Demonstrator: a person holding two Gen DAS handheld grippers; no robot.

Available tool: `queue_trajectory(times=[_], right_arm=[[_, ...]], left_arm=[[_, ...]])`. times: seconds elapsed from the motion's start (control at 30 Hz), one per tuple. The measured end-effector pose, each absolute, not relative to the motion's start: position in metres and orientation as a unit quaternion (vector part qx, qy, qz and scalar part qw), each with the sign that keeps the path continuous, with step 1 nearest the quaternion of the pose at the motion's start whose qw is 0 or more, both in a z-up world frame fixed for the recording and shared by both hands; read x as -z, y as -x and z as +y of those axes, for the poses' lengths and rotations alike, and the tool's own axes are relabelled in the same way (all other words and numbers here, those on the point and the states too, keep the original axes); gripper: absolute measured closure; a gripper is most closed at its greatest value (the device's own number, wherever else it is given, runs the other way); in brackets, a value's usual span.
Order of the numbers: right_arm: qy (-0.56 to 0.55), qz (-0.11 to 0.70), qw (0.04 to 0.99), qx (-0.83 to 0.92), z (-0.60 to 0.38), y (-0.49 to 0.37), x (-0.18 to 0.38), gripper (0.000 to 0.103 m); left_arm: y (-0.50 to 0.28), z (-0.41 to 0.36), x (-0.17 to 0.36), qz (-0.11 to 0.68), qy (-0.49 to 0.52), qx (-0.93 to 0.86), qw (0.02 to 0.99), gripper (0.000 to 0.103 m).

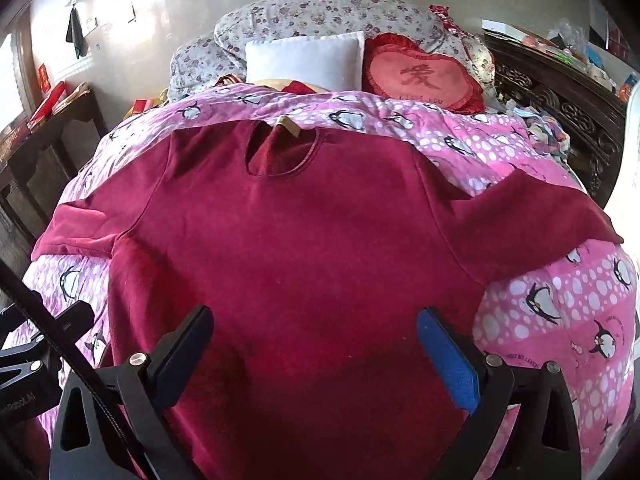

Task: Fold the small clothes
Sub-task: 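Position both grippers open over the red sweatshirt's body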

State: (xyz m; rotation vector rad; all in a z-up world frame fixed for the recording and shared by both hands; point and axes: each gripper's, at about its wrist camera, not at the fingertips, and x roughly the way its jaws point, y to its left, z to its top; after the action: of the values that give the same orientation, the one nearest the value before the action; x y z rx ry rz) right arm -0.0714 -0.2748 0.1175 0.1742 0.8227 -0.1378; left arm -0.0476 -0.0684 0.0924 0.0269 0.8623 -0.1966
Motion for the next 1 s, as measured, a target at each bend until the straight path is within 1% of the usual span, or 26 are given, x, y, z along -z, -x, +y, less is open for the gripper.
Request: queue_trajectory(times=[1.0], right_arm=[[-0.067, 0.422, 0.903, 0.041, -0.244, 0.039, -0.103, 0.0]], left_arm=[[0.023, -0.04, -0.084, 0.429, 0.017, 0.07, 0.901, 0.0]])
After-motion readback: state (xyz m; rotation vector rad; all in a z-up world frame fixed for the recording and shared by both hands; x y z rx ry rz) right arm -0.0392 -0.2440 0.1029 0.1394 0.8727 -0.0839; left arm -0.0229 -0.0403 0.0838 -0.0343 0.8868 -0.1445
